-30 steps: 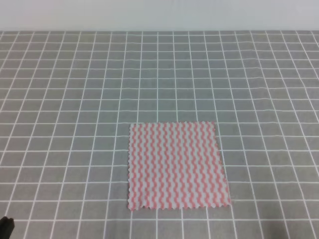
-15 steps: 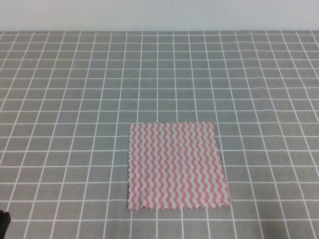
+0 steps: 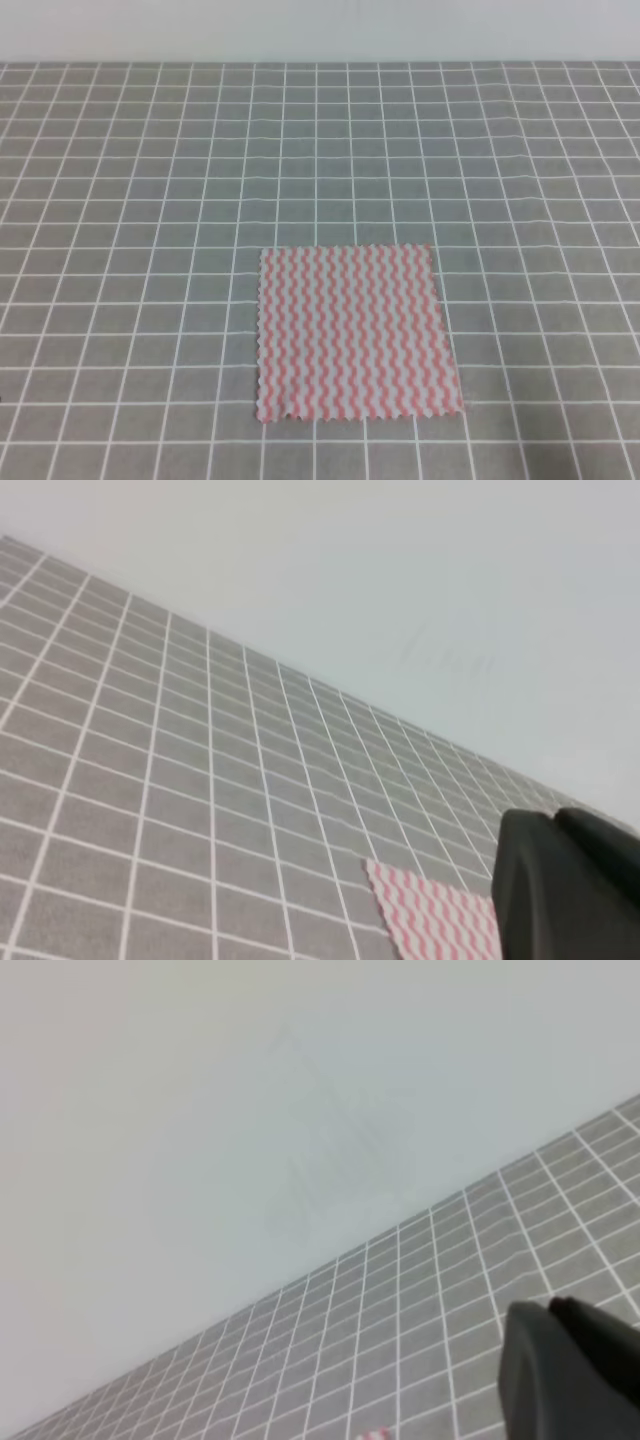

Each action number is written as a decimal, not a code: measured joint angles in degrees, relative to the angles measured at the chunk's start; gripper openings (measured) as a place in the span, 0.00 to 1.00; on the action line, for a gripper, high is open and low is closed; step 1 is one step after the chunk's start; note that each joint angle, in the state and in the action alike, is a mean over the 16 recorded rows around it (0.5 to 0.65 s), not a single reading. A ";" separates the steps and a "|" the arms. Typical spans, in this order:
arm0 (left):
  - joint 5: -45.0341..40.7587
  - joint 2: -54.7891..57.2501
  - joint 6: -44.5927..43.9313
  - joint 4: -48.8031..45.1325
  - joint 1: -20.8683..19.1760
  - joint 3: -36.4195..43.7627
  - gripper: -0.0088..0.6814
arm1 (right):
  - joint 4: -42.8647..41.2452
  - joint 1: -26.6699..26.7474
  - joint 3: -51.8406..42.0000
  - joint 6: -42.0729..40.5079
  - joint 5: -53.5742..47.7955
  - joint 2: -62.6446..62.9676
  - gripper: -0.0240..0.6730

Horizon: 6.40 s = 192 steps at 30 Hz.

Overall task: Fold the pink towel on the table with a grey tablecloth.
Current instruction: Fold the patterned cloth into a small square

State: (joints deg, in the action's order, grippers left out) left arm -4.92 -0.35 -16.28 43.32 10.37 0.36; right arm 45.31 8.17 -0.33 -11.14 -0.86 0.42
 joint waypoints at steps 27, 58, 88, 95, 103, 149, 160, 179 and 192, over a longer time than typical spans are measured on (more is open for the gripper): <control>-12.41 20.28 -2.22 0.64 0.06 -15.62 0.01 | -3.13 0.04 15.71 0.15 -21.54 -19.71 0.01; -26.61 47.71 -47.40 32.91 0.08 -23.44 0.01 | 1.53 26.40 32.96 -2.45 -22.58 -66.11 0.01; -24.97 48.11 -49.63 32.75 0.05 -23.45 0.01 | 1.48 20.55 37.09 -1.08 -18.03 -87.94 0.46; -25.10 48.01 -49.71 32.82 0.07 -23.44 0.01 | 2.10 20.57 37.73 -1.14 -17.58 -90.12 0.46; -24.97 48.11 -49.79 32.77 0.05 -23.44 0.01 | 2.47 20.53 39.09 -1.22 -18.50 -91.94 0.45; -25.10 48.74 -53.61 30.31 0.05 -23.45 0.01 | 0.49 20.47 43.17 -1.31 -18.28 -91.18 0.02; -22.99 55.88 -64.58 38.82 4.46 -23.45 0.01 | -0.14 20.45 47.26 -1.33 -16.59 -91.29 0.02; -17.09 67.52 -95.19 56.98 16.22 -25.17 0.01 | -0.44 20.46 51.36 -1.33 -14.81 -94.49 0.01; -9.24 75.28 -98.54 57.08 22.00 -30.32 0.04 | -0.40 20.43 54.82 -1.36 -14.51 -97.09 0.01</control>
State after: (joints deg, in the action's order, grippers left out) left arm -14.16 74.93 -114.82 100.40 32.37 -29.97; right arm 44.91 28.60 54.50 -12.49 -15.37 -96.67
